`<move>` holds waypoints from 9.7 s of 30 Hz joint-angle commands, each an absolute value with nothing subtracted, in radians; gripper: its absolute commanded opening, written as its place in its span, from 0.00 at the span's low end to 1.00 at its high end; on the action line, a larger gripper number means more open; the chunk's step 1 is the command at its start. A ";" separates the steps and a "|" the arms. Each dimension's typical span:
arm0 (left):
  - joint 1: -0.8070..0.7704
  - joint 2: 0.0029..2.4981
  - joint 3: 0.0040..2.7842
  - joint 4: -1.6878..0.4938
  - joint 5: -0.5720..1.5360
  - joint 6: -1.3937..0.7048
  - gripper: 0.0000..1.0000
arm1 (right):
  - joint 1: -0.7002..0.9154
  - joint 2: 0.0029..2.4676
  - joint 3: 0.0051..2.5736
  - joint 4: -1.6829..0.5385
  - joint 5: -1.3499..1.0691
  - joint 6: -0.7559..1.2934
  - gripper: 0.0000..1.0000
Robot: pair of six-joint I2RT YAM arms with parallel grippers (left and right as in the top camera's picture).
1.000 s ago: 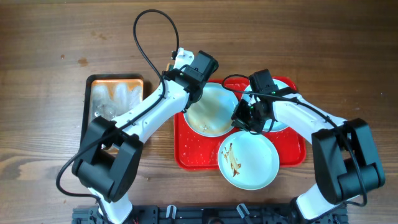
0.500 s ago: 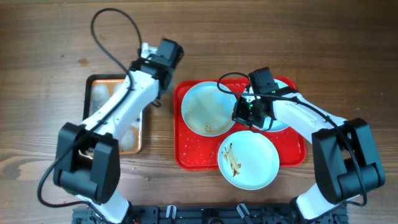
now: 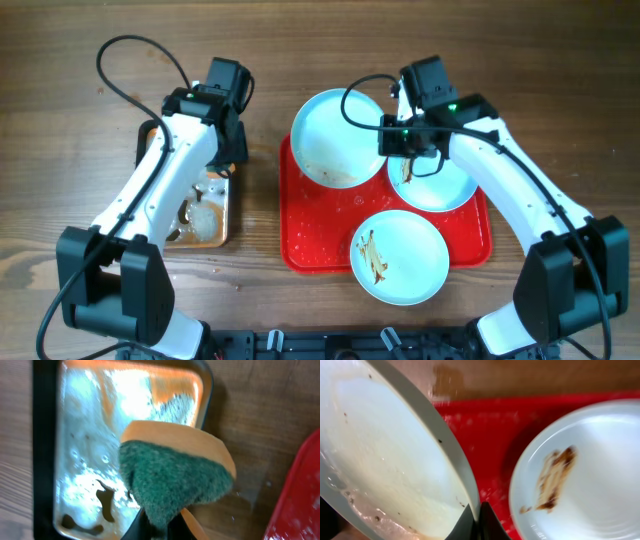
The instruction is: Clean dirty plates on tray and stack at the side
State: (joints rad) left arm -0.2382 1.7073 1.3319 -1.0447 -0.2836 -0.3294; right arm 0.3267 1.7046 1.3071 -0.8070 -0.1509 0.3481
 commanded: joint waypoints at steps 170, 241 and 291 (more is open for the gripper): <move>-0.099 1.691 1.336 -0.995 -0.056 -0.239 0.04 | -0.105 1.199 0.580 -0.969 -0.424 0.474 0.67; -0.746 2.097 1.258 -0.719 0.509 -0.219 0.04 | 0.191 1.463 0.579 -0.667 -0.427 0.587 0.04; -0.671 2.123 1.258 -1.020 -0.008 -0.167 0.04 | 0.191 1.463 0.579 -0.693 -0.418 0.576 0.04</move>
State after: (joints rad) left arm -0.7113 2.0117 1.3403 -0.9192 -0.0055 -0.2813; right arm 0.1940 1.4494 0.6003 -0.6579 -0.4988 0.5793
